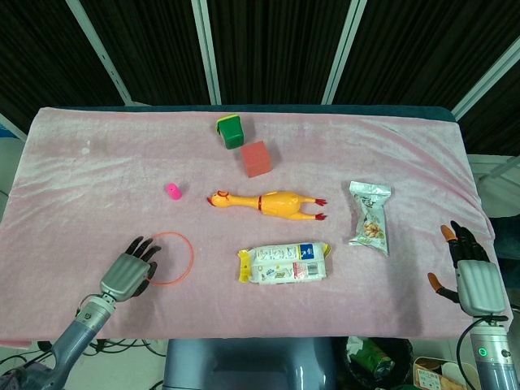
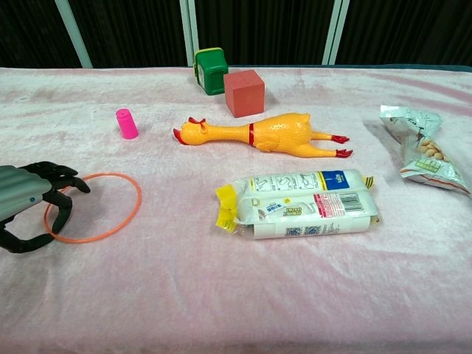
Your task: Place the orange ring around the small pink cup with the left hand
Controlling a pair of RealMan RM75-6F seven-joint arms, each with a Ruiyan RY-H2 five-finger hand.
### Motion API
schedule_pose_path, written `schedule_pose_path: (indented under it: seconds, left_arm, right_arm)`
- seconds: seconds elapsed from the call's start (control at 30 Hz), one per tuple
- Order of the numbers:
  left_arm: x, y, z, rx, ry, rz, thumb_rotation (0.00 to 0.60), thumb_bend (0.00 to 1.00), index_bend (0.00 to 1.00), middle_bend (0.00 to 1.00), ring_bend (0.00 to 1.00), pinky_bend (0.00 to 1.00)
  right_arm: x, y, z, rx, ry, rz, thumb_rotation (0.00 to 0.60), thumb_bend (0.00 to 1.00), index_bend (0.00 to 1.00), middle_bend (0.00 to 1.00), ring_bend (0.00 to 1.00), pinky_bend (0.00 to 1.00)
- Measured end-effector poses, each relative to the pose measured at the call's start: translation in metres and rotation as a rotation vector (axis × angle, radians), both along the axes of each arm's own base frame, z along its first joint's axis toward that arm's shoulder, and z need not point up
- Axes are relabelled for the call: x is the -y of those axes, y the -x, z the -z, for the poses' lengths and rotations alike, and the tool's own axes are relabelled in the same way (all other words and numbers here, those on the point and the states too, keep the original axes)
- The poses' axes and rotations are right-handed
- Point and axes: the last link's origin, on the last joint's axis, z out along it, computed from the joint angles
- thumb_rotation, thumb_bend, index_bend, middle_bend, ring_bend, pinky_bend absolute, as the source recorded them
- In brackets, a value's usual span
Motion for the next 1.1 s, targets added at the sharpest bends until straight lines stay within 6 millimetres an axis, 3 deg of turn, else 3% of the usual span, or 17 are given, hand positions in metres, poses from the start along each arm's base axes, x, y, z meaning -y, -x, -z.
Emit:
schedule_pose_path:
  seconds: [0.4, 1.1]
  left_arm:
    - [-0.004, 0.001, -0.003, 0.030, -0.022, -0.027, 0.600, 0.45, 0.66, 0.19, 0.00, 0.00]
    - [-0.018, -0.021, -0.034, 0.119, -0.130, 0.021, 0.600, 0.45, 0.68, 0.20, 0.00, 0.00]
  right_arm:
    - [0.000, 0.000, 0.000, 0.000, -0.002, 0.001, 0.600, 0.20, 0.00, 0.00, 0.00, 0.18]
    - [0.001, 0.002, -0.001, 0.002, 0.000, 0.009, 0.600, 0.20, 0.00, 0.00, 0.00, 0.18]
